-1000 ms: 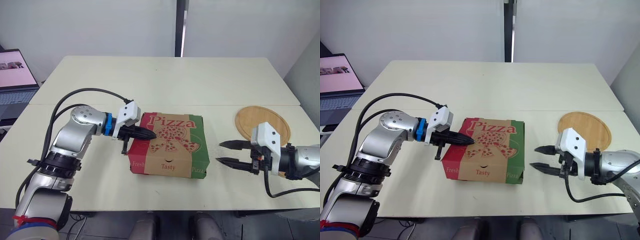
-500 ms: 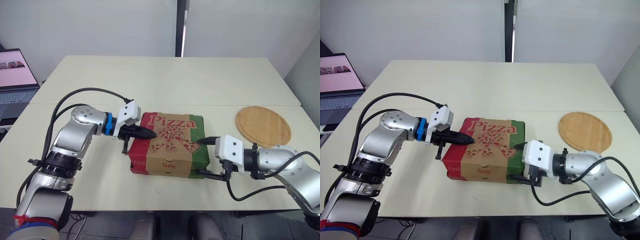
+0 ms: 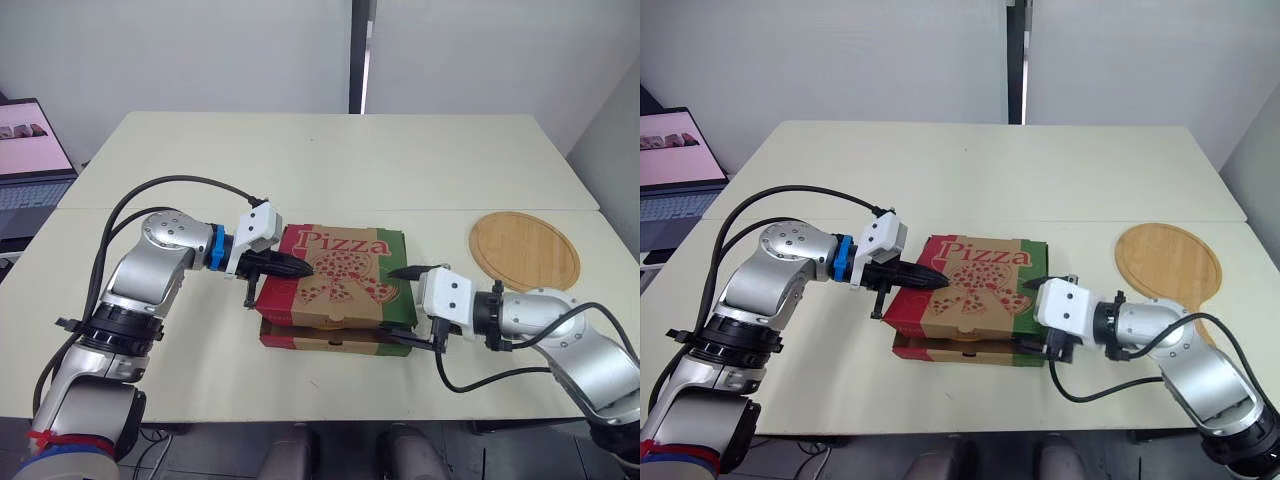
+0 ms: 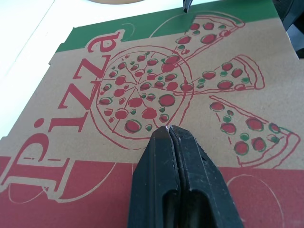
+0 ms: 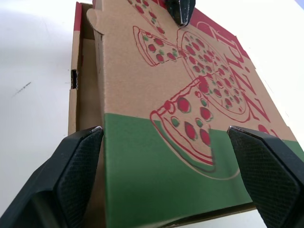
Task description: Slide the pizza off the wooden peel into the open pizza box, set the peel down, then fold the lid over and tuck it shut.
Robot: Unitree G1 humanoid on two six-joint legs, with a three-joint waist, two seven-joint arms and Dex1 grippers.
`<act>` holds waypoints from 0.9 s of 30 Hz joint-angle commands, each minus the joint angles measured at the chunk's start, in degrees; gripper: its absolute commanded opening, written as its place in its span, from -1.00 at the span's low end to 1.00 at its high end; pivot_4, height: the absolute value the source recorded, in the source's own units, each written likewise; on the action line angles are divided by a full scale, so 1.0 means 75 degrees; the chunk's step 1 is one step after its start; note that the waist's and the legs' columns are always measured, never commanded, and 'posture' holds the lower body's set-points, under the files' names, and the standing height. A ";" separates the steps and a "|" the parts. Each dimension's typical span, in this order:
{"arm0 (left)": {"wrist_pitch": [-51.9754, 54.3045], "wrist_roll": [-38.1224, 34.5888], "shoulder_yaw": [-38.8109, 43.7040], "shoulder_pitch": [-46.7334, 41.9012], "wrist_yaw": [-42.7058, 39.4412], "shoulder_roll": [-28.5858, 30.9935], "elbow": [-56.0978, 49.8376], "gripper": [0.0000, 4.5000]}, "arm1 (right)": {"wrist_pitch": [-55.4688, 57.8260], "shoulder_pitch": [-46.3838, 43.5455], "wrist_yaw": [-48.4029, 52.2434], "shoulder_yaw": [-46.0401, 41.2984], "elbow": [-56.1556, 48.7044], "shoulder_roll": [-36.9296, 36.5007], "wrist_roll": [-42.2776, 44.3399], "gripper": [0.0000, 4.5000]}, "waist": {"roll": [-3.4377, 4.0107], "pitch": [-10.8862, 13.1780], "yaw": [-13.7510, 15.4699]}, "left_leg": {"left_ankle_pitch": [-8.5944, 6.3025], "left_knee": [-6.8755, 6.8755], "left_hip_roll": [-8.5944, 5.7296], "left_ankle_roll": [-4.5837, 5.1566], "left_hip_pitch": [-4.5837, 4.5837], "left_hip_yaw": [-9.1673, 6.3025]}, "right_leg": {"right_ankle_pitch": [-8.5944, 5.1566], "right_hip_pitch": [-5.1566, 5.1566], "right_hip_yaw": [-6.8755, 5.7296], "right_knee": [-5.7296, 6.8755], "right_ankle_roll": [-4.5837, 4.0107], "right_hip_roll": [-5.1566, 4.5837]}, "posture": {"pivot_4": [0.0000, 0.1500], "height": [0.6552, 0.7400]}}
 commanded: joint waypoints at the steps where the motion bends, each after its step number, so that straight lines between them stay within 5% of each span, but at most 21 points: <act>1: -0.0199 0.0166 -0.0049 0.0090 0.0037 0.0077 -0.0156 -1.00 | -0.0138 0.0115 -0.0065 -0.0132 -0.0309 -0.0033 -0.0129 0.99 | 0.0000 0.0000 0.0002 | 0.0000 0.0000 0.0000 0.0000 0.0000 0.0000 | 0.0000 0.0000 0.0000 0.0000 0.0000 0.0000 | 1.00 0.72; 19: -0.0343 0.0304 -0.0152 0.0175 0.0184 -0.0059 -0.0277 -1.00 | 0.1376 0.0021 0.0169 -0.1360 -0.1066 0.0051 0.1932 0.99 | 0.0000 0.0000 0.0011 | -0.0002 0.0001 -0.0001 0.0003 0.0000 -0.0002 | 0.0000 0.0003 -0.0001 0.0000 0.0000 -0.0001 | 1.00 0.72; 27: -0.0426 0.0322 -0.0099 0.0146 0.0194 -0.0122 -0.0164 -1.00 | 0.0680 0.0049 0.0001 -0.0607 -0.0895 -0.0075 0.0978 0.99 | 0.0001 -0.0001 0.0010 | -0.0002 0.0000 -0.0002 0.0003 0.0001 -0.0003 | 0.0000 0.0003 -0.0002 0.0000 0.0000 0.0000 | 1.00 0.72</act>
